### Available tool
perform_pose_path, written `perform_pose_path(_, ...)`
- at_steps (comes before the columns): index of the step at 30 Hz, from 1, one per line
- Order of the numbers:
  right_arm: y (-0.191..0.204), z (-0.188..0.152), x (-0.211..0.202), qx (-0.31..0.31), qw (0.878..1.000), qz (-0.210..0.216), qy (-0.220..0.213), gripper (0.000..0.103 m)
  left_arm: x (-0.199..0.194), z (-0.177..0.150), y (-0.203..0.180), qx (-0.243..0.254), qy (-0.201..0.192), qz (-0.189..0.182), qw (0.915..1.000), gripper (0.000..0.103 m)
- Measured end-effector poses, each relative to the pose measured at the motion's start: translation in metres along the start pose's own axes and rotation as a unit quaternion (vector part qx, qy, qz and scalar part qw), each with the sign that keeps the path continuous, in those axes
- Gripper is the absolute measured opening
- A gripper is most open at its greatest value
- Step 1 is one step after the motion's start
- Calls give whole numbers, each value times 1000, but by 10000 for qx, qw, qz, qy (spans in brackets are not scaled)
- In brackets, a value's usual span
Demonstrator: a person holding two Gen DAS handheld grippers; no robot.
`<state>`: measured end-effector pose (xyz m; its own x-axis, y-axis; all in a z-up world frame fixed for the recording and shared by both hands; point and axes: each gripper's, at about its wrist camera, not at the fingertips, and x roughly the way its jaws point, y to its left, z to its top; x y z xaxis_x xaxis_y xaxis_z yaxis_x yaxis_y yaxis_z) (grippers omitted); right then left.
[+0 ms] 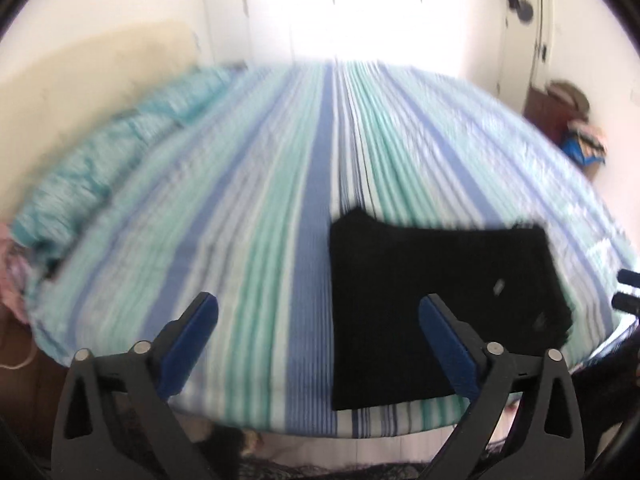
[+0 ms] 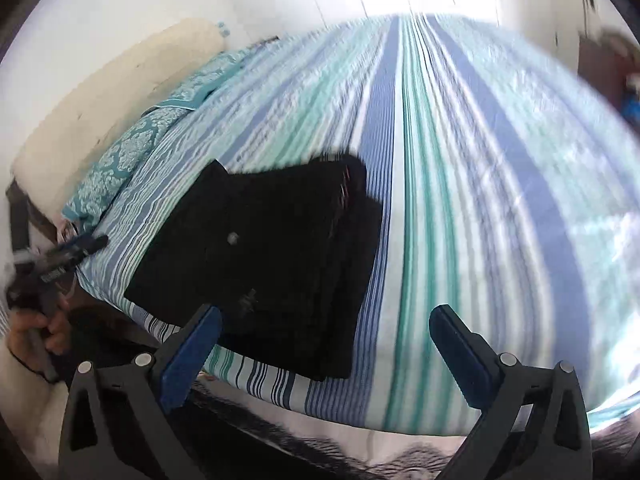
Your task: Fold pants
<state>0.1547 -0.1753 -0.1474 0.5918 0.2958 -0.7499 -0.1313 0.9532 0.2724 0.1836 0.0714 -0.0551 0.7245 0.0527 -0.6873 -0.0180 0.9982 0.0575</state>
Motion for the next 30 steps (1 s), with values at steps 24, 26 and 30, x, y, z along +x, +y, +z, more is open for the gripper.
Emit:
perform_pose_path(24, 116, -73, -167, -770, 9888, -1238, 316, 103, -154, -76, -28, -163, 851, -333, 9957, 102)
perform_pose_path(26, 114, -71, -167, -668, 9896, -1240, 284, 103, -156, -74, -34, -33, 862, -252, 9960, 102)
perform_pose_path(30, 123, -71, -166, -870, 9874, -1291, 268, 103, -158, -77, -37, -44, 1034, -419, 9937, 102)
